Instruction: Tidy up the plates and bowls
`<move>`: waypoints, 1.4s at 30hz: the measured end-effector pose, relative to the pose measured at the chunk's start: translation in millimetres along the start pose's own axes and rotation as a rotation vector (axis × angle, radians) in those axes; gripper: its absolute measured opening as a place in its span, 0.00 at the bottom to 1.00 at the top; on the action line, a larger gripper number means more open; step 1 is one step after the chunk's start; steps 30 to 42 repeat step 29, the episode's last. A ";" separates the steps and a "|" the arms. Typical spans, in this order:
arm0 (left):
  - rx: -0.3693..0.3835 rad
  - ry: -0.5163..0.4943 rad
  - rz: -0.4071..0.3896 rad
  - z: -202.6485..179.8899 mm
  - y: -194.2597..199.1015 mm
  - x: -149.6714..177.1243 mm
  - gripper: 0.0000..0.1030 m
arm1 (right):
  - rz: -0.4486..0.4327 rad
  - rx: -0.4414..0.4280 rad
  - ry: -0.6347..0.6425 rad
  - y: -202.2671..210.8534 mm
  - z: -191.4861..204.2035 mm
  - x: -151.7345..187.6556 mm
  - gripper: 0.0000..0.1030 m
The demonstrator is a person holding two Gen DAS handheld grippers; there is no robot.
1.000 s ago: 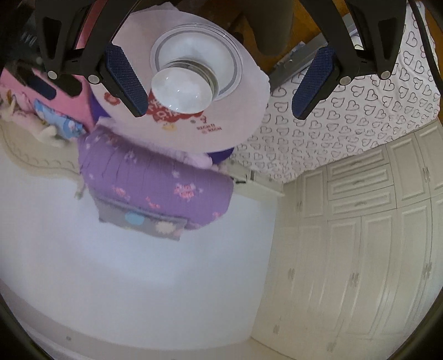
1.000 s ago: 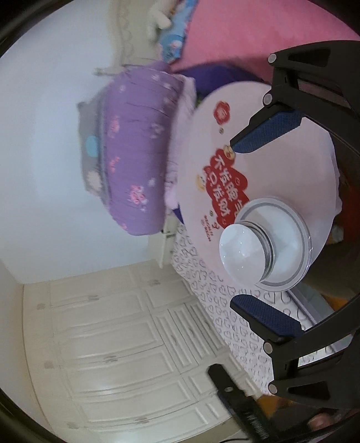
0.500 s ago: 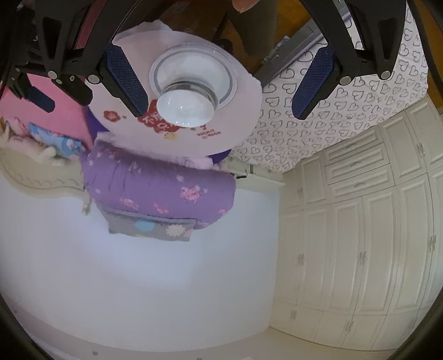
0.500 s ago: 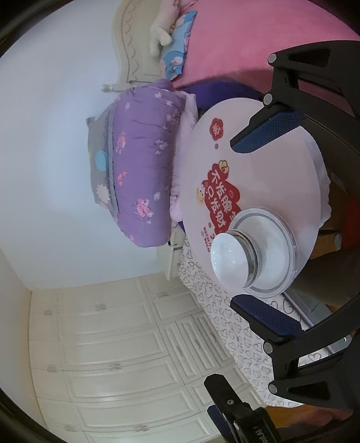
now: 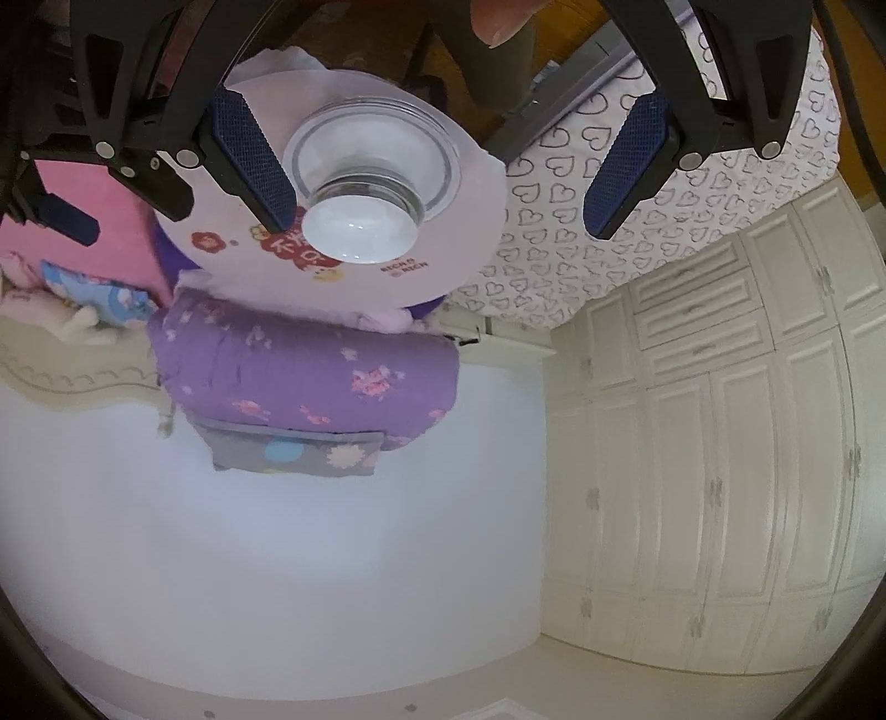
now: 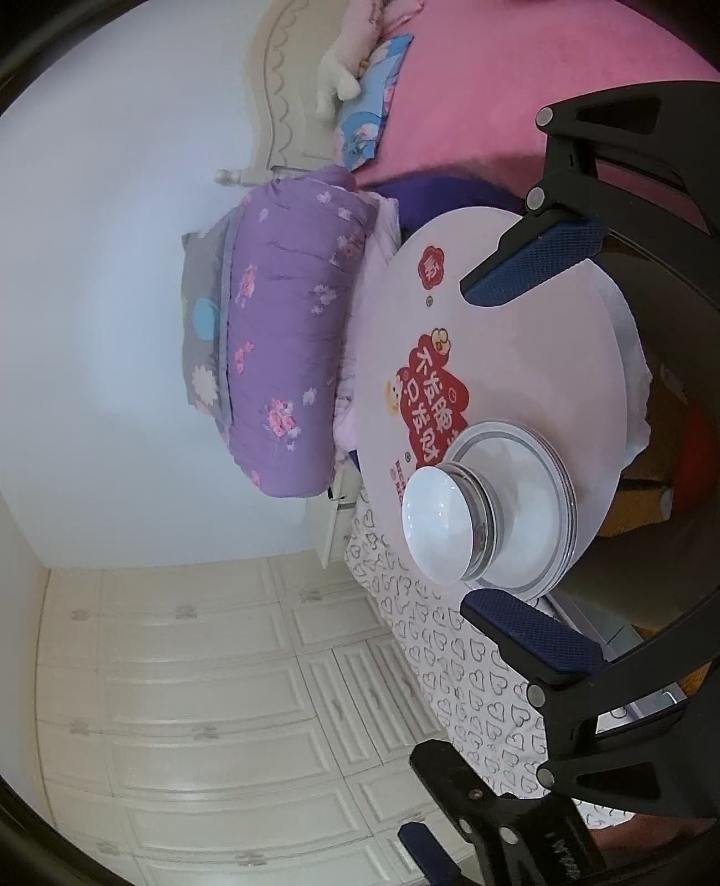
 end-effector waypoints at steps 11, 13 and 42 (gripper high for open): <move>-0.005 0.026 -0.005 10.8 4.8 -3.4 0.99 | -0.001 0.000 0.007 1.1 1.2 0.8 1.00; -0.008 0.031 -0.002 13.5 4.5 -4.3 0.99 | 0.000 0.000 0.008 1.1 1.8 0.6 1.00; 0.010 0.050 0.003 17.7 0.2 -10.1 0.99 | 0.003 -0.008 0.002 1.6 3.7 0.3 1.00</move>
Point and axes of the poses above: each gripper's, at about its wrist camera, not at the fingertips, and y roughly against the way its jaws point, z to its left, x to its underside, the point moved 8 cm from there along -y, roughly the way its jaws point, and after that the axes turned 7 degrees about -z, right-handed, at the moved point
